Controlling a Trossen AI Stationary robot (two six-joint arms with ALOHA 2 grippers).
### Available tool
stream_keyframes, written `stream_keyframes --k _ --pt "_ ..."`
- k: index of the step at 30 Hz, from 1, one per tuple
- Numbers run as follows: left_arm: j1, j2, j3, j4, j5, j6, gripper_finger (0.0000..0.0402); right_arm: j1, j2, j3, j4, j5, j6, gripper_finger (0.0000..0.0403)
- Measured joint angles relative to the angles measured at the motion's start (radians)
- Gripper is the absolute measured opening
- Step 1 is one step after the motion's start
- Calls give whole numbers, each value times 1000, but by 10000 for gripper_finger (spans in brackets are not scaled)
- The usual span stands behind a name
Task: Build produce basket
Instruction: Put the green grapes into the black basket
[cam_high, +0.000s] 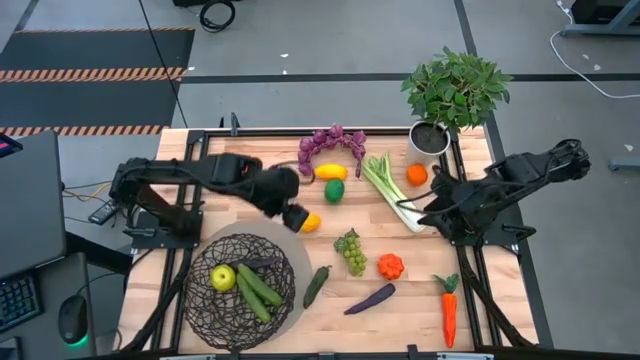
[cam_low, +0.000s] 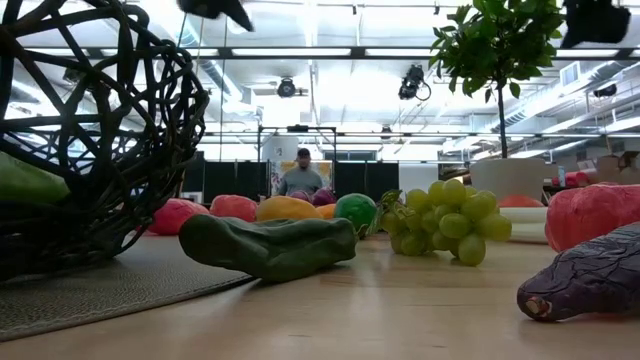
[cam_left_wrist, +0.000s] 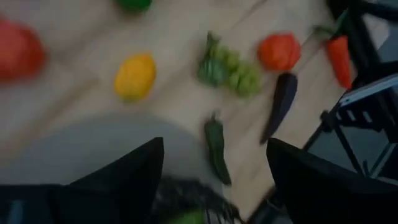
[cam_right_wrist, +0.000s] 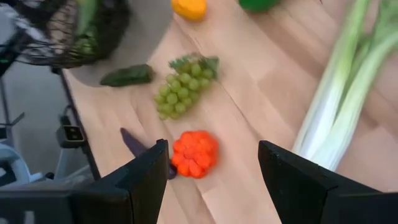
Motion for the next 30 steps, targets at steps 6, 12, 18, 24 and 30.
stream_keyframes --k 6,12,18,24,30 --pt "86 58 -8 100 26 183 289 0 49 -28 9 -49 150 252" --pt "111 180 -8 228 55 94 289 -2 46 -27 65 -24 281 252" --pt "91 290 -8 245 170 112 289 -2 22 -26 72 -8 402 252" --pt "42 390 -8 275 225 192 289 -2 18 -25 -6 -23 425 252" --pt "19 451 -8 409 242 204 289 -2 18 -25 -72 -24 447 252"
